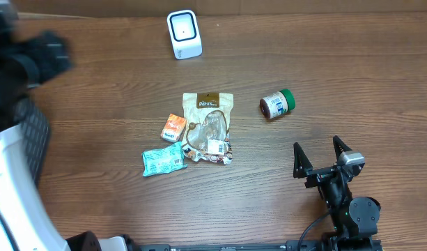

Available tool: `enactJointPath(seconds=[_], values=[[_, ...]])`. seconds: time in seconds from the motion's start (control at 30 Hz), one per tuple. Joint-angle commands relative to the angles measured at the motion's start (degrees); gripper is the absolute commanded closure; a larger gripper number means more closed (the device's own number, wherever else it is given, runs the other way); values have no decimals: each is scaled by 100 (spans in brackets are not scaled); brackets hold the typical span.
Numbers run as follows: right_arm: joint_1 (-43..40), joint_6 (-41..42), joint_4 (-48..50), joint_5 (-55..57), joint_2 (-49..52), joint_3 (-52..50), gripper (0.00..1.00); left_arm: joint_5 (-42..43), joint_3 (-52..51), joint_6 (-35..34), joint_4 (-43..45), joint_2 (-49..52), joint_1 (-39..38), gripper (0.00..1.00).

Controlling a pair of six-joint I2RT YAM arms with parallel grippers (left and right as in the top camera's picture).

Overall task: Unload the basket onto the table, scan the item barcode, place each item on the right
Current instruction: 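Grasp a green wipes packet and drop it below the orange packet, then reach the left gripper into the basket and grasp a small teal packet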

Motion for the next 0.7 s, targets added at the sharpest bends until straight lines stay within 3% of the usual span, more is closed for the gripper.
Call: enactJointPath(seconds=[0.0,0.13,0.23,0.5,0.67], values=[[33,39,28,17,-68,-61,0,-118,142,-170,-127,-2,1104,7],[33,39,28,20,-68,-61,0,-286,-216,-166,-129,122,2389,10],[33,39,28,17,-68,-61,0,-251,-647,-142,101,188,2885,13],[33,39,28,17,-68,-61,0,-621,-2347,839,1115,470,3405,19],[33,39,28,17,-68,-61,0,-715,-3364,1239,1987,590,3727,16]])
